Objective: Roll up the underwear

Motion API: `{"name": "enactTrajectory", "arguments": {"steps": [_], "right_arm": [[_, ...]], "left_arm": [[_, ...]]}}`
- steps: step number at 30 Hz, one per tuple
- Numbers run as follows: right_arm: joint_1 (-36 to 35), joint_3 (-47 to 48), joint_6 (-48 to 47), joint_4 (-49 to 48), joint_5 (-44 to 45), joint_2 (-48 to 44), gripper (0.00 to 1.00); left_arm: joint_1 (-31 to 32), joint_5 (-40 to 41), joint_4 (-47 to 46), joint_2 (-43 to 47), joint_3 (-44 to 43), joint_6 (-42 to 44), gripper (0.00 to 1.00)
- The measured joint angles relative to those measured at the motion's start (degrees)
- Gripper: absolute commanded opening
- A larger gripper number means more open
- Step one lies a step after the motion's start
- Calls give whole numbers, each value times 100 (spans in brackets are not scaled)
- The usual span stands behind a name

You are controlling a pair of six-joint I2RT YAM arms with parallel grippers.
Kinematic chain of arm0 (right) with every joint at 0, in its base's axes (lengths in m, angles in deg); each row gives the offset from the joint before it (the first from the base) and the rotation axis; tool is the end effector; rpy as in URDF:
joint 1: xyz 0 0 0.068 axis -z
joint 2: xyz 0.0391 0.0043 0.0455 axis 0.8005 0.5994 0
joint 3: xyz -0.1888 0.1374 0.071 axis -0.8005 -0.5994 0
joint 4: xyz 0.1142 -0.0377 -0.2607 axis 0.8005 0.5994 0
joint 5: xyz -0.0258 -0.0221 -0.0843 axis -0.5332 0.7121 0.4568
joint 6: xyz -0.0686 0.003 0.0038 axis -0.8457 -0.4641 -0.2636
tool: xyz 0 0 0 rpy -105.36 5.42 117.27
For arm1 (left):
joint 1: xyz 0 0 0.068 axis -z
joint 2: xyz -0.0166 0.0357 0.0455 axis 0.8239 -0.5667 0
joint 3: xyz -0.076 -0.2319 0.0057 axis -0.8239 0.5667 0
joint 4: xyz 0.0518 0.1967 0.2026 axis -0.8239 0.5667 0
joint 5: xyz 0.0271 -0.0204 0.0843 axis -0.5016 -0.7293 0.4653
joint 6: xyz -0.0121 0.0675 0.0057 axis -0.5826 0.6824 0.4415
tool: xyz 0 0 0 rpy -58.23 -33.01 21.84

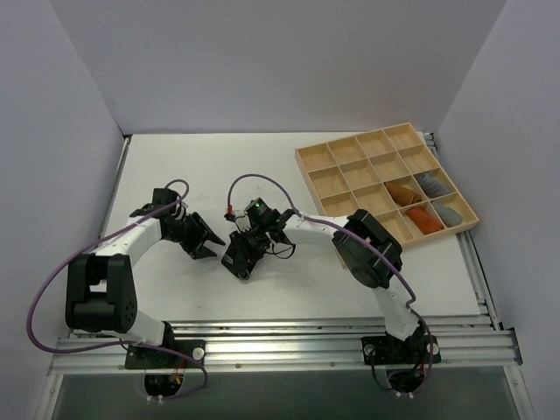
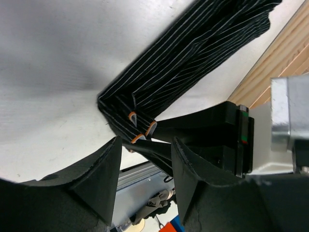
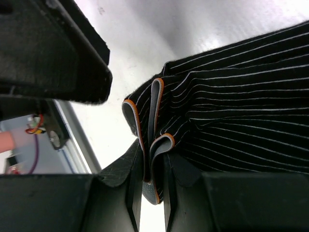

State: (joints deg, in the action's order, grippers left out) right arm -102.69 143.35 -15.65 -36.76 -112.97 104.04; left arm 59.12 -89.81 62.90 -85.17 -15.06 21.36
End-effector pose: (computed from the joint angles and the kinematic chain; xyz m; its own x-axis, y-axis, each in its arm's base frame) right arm 0.2793 0.3825 0.0970 -0.6860 -0.4356 -0.5828 -0.7180 0.2760 0.6390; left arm 0.2996 -0.0467 0.1208 -0.7998 -0.5882 0.1201 -0.5438 0.6251 -0.5599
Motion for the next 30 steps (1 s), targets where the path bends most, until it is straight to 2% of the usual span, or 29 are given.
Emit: {"name": "enactTrajectory", "arguments": {"steps": [5,12,18,22,30], "right_arm": [[118,0,293,-225,-509,155,0],[232,-52,605,-428,-837,203,0],[271,-87,903,-828,-1220,446,0],[284,-105,1117,-1126,-1438,551,0],[348,-278,1773,-1912,-1759,721,0]], "left_arm": [[0,-136,-208,59,197,-9,58],[0,-192,-48,-13,396,-35,67],[0,-203,-22,-107,481,-170,67],[0,-201,-42,-275,498,-192,62],[0,-199,-243,68,704,-173,61]]}}
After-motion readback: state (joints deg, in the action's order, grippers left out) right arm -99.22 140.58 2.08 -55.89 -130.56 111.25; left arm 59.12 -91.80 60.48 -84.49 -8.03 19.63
